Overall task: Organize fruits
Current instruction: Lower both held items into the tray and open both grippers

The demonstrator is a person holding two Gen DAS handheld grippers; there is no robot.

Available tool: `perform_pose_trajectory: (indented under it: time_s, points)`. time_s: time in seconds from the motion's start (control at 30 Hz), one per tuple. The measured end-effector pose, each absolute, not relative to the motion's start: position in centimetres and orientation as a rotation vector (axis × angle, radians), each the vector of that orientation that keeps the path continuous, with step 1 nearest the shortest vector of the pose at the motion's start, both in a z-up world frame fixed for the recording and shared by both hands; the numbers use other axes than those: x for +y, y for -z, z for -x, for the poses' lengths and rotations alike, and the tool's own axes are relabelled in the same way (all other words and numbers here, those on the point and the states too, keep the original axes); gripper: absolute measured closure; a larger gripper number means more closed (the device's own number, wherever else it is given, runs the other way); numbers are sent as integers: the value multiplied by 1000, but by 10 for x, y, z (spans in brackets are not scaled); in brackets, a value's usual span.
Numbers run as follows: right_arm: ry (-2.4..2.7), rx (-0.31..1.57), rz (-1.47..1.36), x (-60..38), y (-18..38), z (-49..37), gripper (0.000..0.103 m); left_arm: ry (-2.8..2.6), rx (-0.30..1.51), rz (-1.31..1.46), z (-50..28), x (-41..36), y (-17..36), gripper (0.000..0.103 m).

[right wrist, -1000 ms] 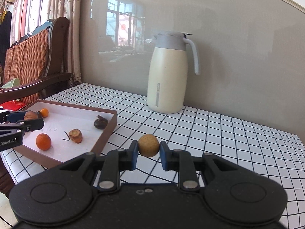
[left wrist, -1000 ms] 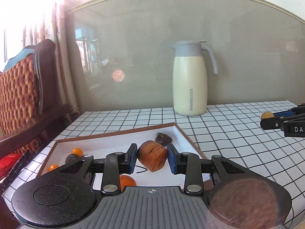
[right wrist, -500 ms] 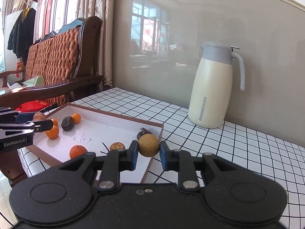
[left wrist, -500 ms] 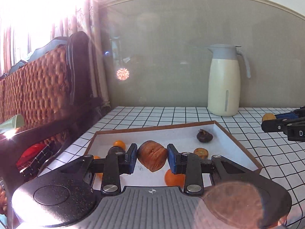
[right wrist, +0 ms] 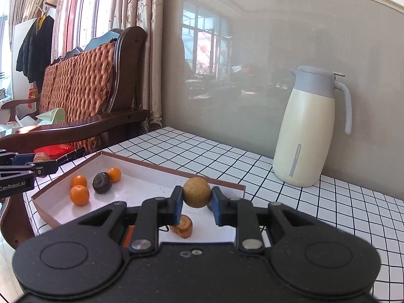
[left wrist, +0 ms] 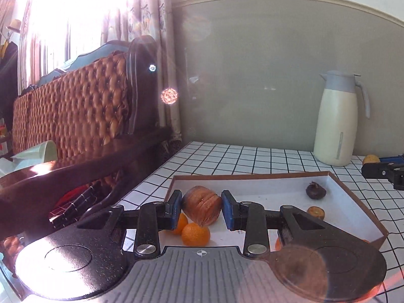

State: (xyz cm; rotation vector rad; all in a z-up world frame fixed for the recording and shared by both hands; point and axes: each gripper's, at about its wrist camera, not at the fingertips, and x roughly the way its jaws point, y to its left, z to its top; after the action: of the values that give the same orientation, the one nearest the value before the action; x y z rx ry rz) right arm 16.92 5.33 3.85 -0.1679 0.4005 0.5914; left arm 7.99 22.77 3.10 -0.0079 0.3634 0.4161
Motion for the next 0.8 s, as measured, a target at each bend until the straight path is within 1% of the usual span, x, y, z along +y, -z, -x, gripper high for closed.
perform_pose_trajectory:
  time_s: [0.37, 0.8]
  points:
    - [-573, 388, 140, 75, -43, -203, 88, -424, 386, 42, -110, 249, -27, 69]
    - [-561, 455, 99, 73, -27, -234, 88, -413, 419, 38, -155, 257, -18, 69]
